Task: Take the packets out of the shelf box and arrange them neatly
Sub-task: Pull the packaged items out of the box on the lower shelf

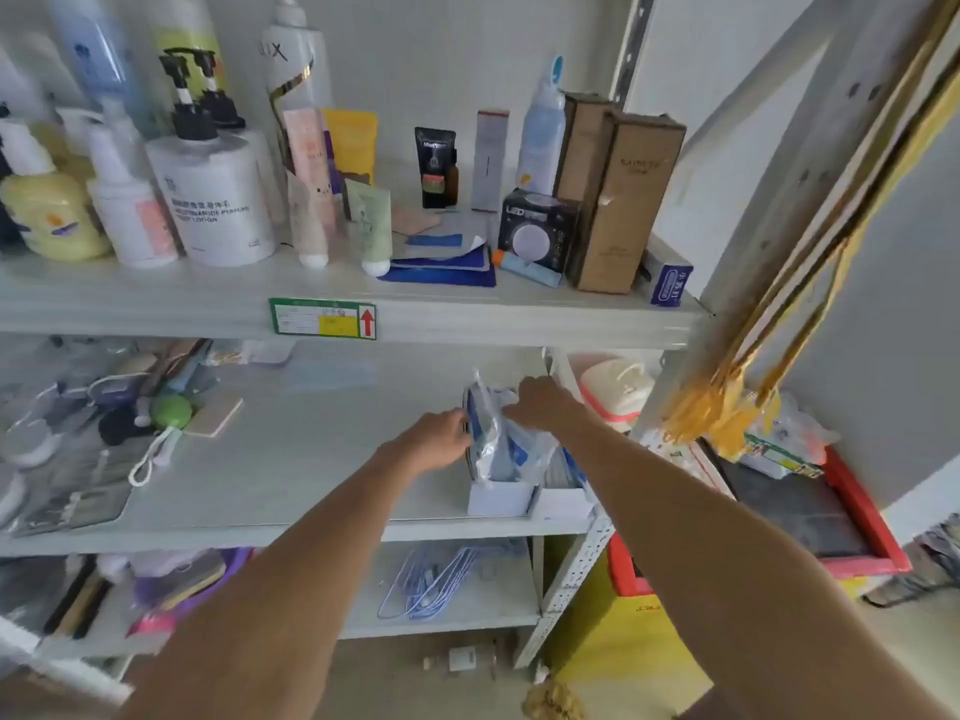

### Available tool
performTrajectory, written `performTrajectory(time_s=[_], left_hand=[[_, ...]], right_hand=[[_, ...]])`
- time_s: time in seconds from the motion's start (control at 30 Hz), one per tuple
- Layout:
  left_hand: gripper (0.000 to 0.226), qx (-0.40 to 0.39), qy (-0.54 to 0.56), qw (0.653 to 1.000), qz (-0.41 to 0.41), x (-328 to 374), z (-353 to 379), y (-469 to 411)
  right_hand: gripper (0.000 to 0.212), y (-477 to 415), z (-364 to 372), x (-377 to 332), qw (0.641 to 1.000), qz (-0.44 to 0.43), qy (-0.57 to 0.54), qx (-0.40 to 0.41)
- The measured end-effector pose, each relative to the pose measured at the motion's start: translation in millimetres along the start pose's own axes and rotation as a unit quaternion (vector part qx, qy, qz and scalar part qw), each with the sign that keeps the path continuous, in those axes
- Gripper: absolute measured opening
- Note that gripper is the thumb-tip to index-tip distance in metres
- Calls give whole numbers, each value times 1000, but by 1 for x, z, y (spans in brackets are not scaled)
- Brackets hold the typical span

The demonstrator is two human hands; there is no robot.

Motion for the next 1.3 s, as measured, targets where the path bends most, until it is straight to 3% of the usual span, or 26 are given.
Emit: performTrajectory(time_s=[0.13, 0.3, 0.4, 0.5, 0.7, 0.83, 1.0, 1.3], left_hand=[[35, -21, 17, 1000, 10, -10, 14, -25], [31, -37, 10, 999, 20, -14, 24, -42], [33, -9, 35, 999, 13, -20, 22, -47], [49, -1, 78, 997, -9, -27, 25, -48], [48, -11, 143, 988, -56, -35, 37, -48], [44, -5, 173, 982, -81, -42, 41, -49], [43, -20, 233, 966, -111, -53, 44, -48], [41, -58, 289, 946, -137, -58, 50, -55]], right_hand=[[73, -21, 16, -4, 999, 35, 3, -24], [89, -43, 23, 5, 992, 84, -75, -59], [92, -52, 29, 4, 978, 102, -120, -135], [86, -60, 32, -1, 973, 105, -127, -162], [78, -63, 43, -8, 965, 136, -166, -153], [89, -68, 52, -19, 959, 141, -194, -149], [117, -73, 71, -21, 950, 175, -216, -141], [114, -75, 84, -14, 938, 200, -253, -125]])
Point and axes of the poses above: each hand's wrist, its own y-axis away from the middle knuckle, its own z-axis out of the palm, x = y × z, the point moved 5 cm from there along -y, towards the middle knuckle
